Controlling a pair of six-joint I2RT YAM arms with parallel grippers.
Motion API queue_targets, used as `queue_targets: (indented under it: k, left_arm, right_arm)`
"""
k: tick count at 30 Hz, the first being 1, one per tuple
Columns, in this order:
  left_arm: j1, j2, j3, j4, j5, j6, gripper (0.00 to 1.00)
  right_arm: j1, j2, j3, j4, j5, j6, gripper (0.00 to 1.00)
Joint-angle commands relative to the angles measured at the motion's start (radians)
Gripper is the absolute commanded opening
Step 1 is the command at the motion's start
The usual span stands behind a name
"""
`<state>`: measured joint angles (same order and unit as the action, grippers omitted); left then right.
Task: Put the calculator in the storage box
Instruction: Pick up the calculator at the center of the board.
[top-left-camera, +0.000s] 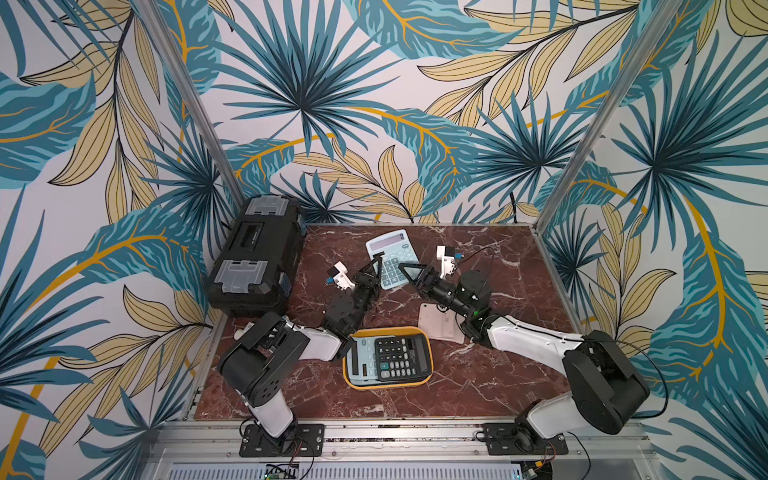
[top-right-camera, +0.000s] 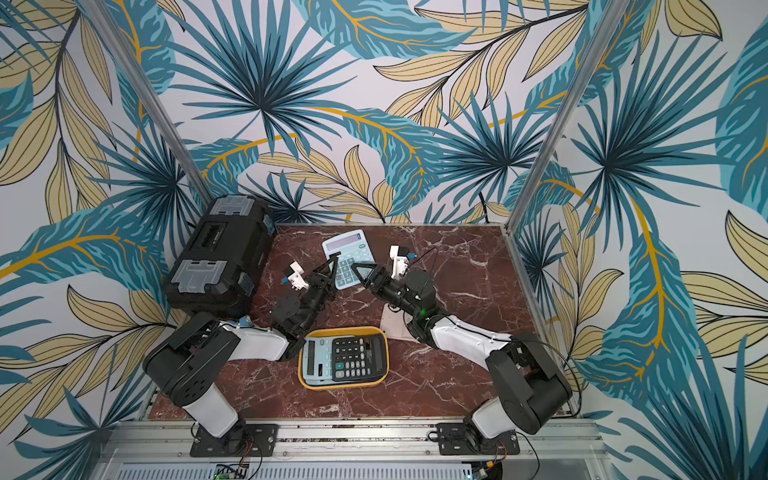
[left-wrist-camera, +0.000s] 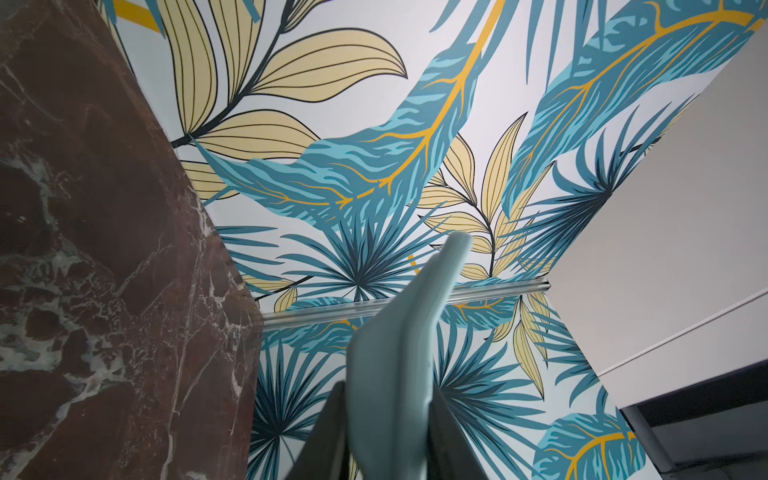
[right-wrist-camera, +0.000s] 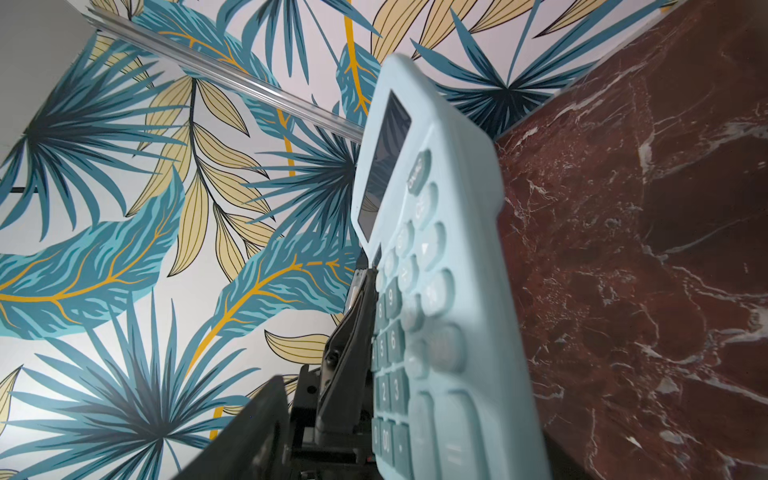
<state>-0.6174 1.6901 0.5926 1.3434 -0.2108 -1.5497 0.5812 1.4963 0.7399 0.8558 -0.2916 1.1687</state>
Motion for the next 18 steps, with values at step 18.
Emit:
queue_targets:
  k: [18]
  left_arm:
    - [-0.062,0.001,-0.007,0.064,-0.128,-0.038,0.07]
  right_arm:
    - [0.092,0.081,-0.102,0.352,0.245,0.068,0.47]
